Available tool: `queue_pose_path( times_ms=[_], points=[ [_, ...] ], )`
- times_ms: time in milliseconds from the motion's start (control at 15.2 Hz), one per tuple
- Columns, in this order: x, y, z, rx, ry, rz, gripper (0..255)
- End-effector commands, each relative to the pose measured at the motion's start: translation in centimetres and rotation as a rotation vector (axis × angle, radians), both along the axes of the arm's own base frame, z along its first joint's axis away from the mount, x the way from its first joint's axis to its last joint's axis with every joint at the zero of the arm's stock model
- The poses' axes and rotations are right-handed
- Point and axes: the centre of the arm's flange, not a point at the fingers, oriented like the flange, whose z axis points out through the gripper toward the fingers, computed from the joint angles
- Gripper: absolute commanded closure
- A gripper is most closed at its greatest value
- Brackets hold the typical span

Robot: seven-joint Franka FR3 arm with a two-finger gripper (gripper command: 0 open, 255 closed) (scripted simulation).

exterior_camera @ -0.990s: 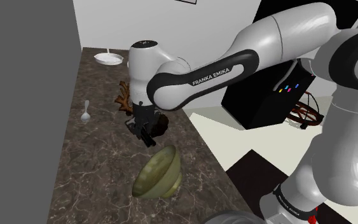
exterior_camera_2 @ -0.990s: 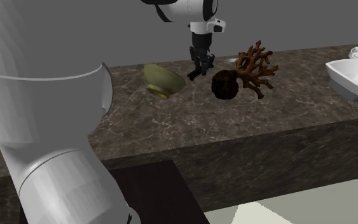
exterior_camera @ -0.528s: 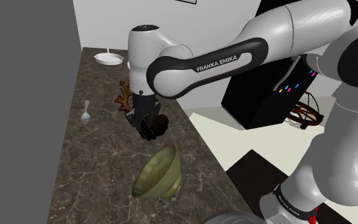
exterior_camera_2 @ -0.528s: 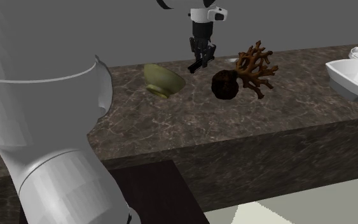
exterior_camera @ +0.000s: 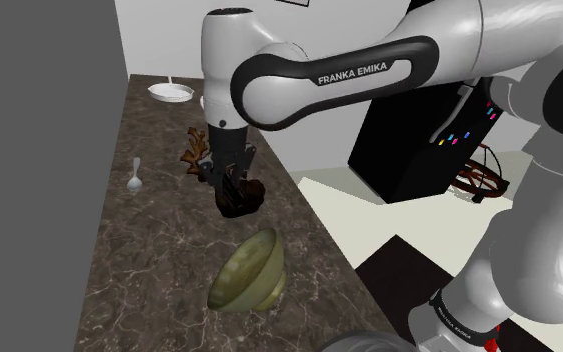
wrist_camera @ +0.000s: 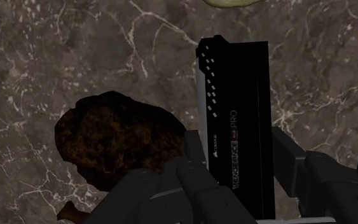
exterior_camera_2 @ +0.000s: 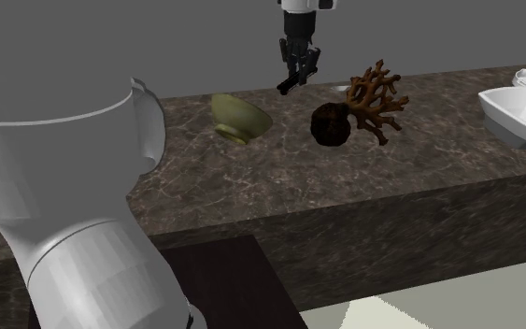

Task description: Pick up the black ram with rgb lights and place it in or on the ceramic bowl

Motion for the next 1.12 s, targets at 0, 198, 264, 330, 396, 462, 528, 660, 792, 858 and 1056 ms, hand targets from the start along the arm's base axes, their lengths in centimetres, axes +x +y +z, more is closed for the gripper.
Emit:
queue_pose_path(
  times_ms=[0,198,264,330,396,462,528,660,792,858,1056],
  points=[
    [-0.1,0.0,1.0,0.0,0.0,0.0,255],
    [-0.1,0.0,2.6,0.0,0.0,0.0,255],
    [-0.1,0.0,3.1,0.0,0.0,0.0,255],
    [-0.1,0.0,3.7,0.0,0.0,0.0,255],
    [-0.1,0.0,4.2,0.0,0.0,0.0,255],
    [-0.1,0.0,4.7,0.0,0.0,0.0,255],
    [-0.1,0.0,5.2,0.0,0.0,0.0,255],
    [-0.1,0.0,6.3,0.0,0.0,0.0,255],
    [-0.1,0.0,7.1,0.0,0.0,0.0,255],
    [-1.4,0.2,7.2,0.0,0.0,0.0,255],
    [-5.2,1.0,7.3,0.0,0.0,0.0,255]
  ],
)
